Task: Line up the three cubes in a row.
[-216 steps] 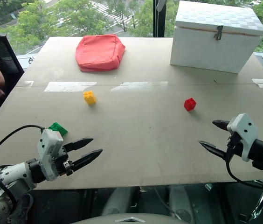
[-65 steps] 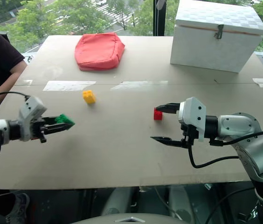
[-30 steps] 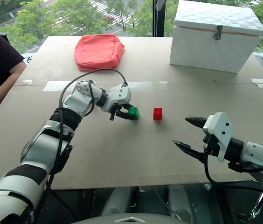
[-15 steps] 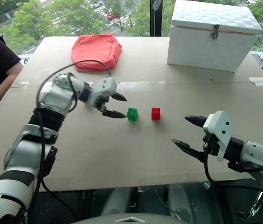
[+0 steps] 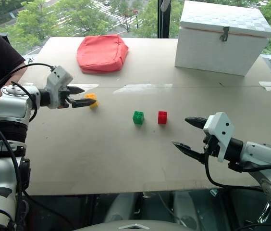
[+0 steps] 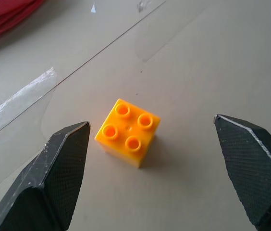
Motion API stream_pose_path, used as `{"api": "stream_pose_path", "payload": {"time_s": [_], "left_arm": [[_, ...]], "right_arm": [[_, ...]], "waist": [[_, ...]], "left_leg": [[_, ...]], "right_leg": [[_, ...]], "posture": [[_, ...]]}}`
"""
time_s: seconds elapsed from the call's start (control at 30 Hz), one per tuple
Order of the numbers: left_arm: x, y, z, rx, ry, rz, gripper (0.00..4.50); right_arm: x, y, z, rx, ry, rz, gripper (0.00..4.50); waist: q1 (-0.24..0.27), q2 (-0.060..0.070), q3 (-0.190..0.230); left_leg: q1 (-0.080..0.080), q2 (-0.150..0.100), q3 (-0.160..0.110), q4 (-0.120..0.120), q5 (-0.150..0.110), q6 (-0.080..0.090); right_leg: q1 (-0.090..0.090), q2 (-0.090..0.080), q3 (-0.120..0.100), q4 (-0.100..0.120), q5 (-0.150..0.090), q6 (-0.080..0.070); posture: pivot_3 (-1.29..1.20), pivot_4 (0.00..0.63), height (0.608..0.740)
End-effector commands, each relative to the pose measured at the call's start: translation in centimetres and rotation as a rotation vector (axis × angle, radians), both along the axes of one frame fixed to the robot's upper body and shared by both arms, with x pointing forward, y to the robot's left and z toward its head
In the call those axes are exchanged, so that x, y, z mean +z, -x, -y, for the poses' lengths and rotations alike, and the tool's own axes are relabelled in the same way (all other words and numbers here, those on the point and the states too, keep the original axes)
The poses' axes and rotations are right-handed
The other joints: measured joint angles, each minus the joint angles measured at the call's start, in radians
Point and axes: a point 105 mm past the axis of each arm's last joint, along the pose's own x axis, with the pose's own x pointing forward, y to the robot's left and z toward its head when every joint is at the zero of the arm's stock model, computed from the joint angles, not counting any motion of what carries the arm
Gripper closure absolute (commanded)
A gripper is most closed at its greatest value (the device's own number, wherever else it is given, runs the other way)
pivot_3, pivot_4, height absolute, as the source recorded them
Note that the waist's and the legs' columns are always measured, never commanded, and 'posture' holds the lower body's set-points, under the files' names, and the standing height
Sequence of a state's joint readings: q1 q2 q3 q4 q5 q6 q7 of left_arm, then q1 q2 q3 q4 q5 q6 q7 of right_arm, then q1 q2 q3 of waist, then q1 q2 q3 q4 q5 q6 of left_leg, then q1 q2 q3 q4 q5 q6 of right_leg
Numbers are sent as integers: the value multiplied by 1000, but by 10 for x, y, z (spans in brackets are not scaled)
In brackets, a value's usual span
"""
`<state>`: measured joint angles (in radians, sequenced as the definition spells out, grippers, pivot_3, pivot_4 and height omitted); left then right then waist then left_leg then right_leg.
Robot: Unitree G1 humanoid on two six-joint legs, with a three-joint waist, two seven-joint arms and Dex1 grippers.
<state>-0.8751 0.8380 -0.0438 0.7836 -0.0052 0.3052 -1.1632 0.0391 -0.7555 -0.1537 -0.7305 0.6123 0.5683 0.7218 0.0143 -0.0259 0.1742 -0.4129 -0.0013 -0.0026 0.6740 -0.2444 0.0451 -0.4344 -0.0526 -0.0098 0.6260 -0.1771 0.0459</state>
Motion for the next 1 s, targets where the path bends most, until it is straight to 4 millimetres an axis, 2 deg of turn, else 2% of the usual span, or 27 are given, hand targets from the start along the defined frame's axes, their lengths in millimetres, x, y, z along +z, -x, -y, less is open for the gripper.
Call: {"api": "stream_pose_path", "payload": {"time_s": [0.03, 0.3, 0.47, 0.57, 0.7, 0.73, 0.8, 1.0], "left_arm": [[12, -8, -1, -61, -68, 42, 288], [3, -21, 13, -130, -172, 16, 288], [2, -27, 14, -110, -236, 33, 288], [0, -27, 13, -115, -260, 23, 1073], [-1, -26, 15, -131, -242, 24, 2940], [0, -25, 17, -149, -224, 24, 3126], [2, -21, 23, -207, -192, 23, 3126], [7, -7, 63, -476, -54, -7, 3126]], "right_arm": [[9, 2, -3, 21, -3, 51, 303], [9, 8, -4, 9, 3, 57, 303], [11, 9, -4, -3, 7, 64, 303], [11, 10, -2, -12, 12, 65, 303], [12, 11, 0, -22, 17, 66, 303], [12, 11, 0, -23, 18, 66, 303], [12, 11, 0, -25, 19, 66, 303], [13, 10, 0, -20, 20, 69, 303]], "waist": [[3, 0, 0], [-3, -2, -1], [-3, -2, -1], [-1, -2, -1], [-1, -2, -1], [0, -2, -1], [0, -2, -1], [1, -2, -1]], "left_leg": [[0, 0, 0, 0, 0, 0], [-2, -3, 0, 1, 0, 0], [-1, -3, 0, 1, 0, 0], [-1, -3, -1, 1, 0, 0], [-1, -3, 0, 1, 0, 0], [-1, -3, 0, 1, 0, 0], [-1, -3, -1, 1, 0, 0], [-1, -3, -1, 2, 0, 0]], "right_leg": [[0, 0, 0, 0, 0, 0], [0, -2, 1, -1, 0, 0], [0, -1, 0, 1, 0, 0], [0, -1, 0, 1, 0, 0], [0, -2, 0, 0, 0, 0], [0, -2, 0, 0, 0, 0], [1, -2, 0, 0, 0, 0], [1, -2, 0, 0, 0, 0]], "posture": [[0, 150, 740], [0, 150, 740], [0, 150, 740], [0, 150, 740], [0, 150, 740], [0, 150, 740], [0, 150, 740], [0, 150, 740]]}}
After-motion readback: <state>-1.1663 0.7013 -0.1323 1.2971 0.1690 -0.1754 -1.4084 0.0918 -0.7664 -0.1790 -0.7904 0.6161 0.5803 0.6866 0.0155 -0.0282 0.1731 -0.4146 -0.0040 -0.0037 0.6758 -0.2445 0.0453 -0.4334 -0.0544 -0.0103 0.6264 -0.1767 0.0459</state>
